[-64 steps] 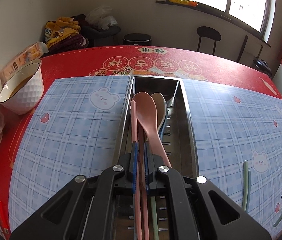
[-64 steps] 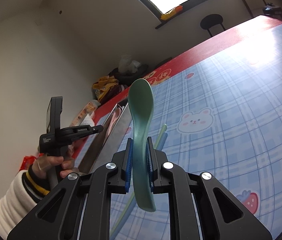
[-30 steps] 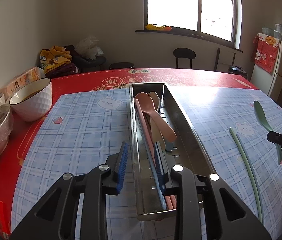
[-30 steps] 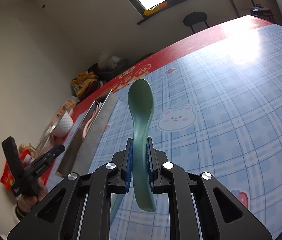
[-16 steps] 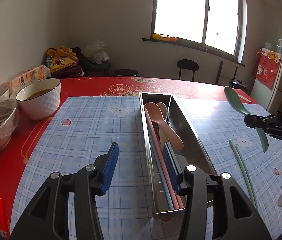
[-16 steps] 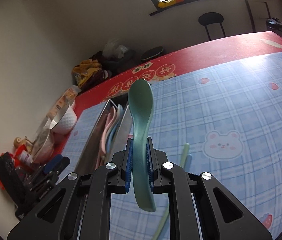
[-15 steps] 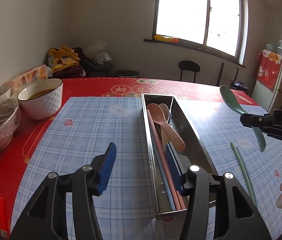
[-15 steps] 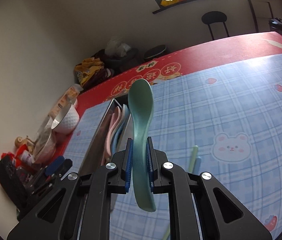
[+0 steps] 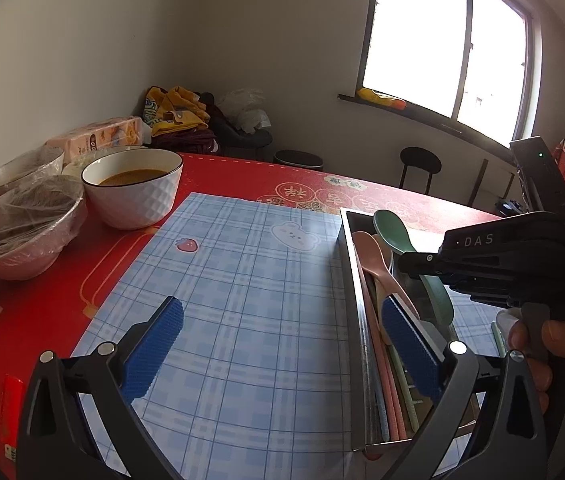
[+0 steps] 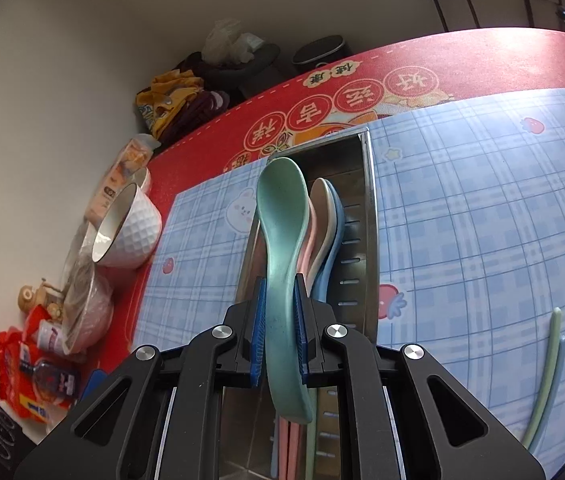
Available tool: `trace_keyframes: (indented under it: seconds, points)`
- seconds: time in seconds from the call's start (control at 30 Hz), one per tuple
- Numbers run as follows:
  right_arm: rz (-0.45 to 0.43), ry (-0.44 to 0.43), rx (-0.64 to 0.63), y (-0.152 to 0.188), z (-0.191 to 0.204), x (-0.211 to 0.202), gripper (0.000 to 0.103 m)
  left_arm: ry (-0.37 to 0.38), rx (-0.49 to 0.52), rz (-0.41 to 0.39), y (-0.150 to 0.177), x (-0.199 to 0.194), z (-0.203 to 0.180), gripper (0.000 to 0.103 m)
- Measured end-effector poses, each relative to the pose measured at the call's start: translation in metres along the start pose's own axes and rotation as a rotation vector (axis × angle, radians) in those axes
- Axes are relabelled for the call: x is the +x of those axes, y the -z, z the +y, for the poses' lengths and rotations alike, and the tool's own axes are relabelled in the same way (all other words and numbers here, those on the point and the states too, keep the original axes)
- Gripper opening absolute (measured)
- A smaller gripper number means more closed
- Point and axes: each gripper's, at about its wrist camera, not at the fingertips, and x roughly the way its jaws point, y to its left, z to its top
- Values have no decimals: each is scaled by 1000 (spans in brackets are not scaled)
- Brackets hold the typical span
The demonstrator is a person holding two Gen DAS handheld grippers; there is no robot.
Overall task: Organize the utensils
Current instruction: 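Lower the green spoon into the steel tray with the right tool, then open both tools and move them to the green and blue sticks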
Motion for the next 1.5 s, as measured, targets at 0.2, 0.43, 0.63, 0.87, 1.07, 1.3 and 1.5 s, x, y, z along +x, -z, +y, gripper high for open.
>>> trace_keyframes:
  seconds: [0.2,0.43,0.63,0.87,1.07,1.3,1.5]
  points:
    - [20,32,17,-1,-1,11,13,1,-13,2,0,-1,1,97]
    - [26,60,10,-5,1,20,14,11,-22,8,0,1,2,97]
    - [25,59,8,-7,0,20,15,16,-18,12,1,2,0,97]
    - [-38,56,-77,-6,4,-8,15,32,-20,6,1,0,1,97]
    - [-140,53,-204,11,-8,-62,15,59,7,-8,2,-4,-7,97]
    - [-246,163,-281,56,-60,-128,15,100,59,-51,4,-16,-24,97]
    - [-254,250,-217,85,-117,-156,28,156,150,-84,9,-39,-63,97]
